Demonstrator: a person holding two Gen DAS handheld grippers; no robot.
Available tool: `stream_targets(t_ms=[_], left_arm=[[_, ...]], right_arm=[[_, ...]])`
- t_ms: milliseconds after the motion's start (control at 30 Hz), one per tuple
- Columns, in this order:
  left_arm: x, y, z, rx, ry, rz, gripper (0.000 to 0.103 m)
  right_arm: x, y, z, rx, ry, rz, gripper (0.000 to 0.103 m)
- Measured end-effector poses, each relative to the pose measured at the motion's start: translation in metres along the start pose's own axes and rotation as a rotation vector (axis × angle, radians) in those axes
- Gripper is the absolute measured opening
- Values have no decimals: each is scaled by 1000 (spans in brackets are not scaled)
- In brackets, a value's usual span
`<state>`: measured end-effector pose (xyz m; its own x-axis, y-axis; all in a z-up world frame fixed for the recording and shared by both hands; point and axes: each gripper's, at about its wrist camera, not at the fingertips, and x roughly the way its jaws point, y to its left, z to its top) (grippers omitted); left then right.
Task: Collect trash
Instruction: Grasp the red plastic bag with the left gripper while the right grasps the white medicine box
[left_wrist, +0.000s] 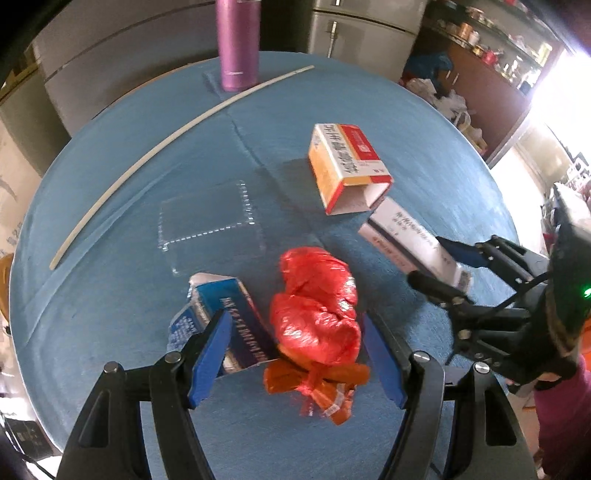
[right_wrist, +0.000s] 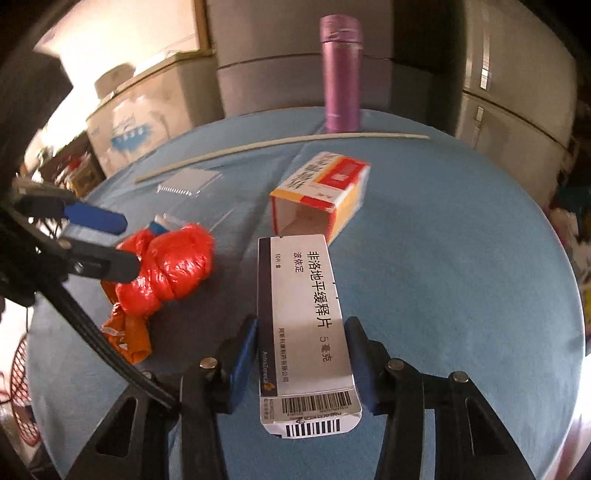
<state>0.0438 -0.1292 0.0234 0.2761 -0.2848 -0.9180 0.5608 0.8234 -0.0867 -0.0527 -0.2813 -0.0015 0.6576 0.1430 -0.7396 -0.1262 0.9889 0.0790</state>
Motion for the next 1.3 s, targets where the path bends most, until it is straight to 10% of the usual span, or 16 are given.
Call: stream_targets(t_ms=[267,367,600,1300], left_arm=[[17,-13,3,22,0,19,72],[20,-14,5,18,-17,17,48],[-2,-11,-1,0,-101,28,43],[-129,-8,-97,-47,-313,362,43]], right_arm=[[-24,-12,-9,97,-33,41,50],[-28,-9,-11,115,-50,50,50],[-45,-1,-17,120,-84,47,50],[-94,72,-11,14,-147,128,50]])
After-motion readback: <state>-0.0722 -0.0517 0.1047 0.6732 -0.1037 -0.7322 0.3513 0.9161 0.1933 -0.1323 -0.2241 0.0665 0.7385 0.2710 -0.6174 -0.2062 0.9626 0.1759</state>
